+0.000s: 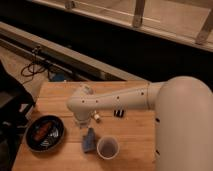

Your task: Wipe the white sponge on the table

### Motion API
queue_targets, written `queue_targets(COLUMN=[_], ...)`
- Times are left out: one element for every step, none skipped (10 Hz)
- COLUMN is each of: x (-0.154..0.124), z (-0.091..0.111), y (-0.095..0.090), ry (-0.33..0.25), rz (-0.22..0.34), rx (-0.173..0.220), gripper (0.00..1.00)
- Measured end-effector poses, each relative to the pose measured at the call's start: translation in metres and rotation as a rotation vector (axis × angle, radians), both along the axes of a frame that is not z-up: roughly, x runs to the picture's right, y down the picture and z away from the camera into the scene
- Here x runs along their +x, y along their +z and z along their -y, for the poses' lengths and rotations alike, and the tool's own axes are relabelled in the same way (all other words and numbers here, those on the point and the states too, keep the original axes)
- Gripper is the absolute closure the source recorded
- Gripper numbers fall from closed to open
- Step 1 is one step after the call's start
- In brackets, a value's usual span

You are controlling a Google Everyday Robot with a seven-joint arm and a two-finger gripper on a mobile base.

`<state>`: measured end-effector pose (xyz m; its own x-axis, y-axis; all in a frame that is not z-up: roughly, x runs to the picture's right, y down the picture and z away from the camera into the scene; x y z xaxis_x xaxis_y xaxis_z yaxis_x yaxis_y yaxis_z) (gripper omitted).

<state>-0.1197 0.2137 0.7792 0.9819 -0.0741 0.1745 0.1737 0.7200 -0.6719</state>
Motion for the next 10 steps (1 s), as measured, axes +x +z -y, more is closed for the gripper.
queue_targets(x=[-0.001,-0.006,-0.018,-0.030,-0.043,-0.052,-0.056,-0.054,-0.052,-0.048], z=[0.005,0.008,0.012,0.014,0.012,0.006,-0.007,-0.018,-0.029,-0.035], y=[0.003,0.003,-0.001,-0.005,-0.013,-0.019,-0.030,-0.036,-0.039,-0.040], ry=[0.012,0.022,0.034,0.049,0.054,0.049,0.046,0.039,0.028,0.024], rz=[0.000,0.014,0.044,0.082,0.119,0.145,0.172,0.181,0.180,0.170], rx=[0.016,0.032,0.047,0.056,0.059,0.053,0.033,0.013,-0.012,-0.027], gripper=[1.00,1.00,1.00,1.00,1.00,1.00,1.00,1.00,1.00,1.00])
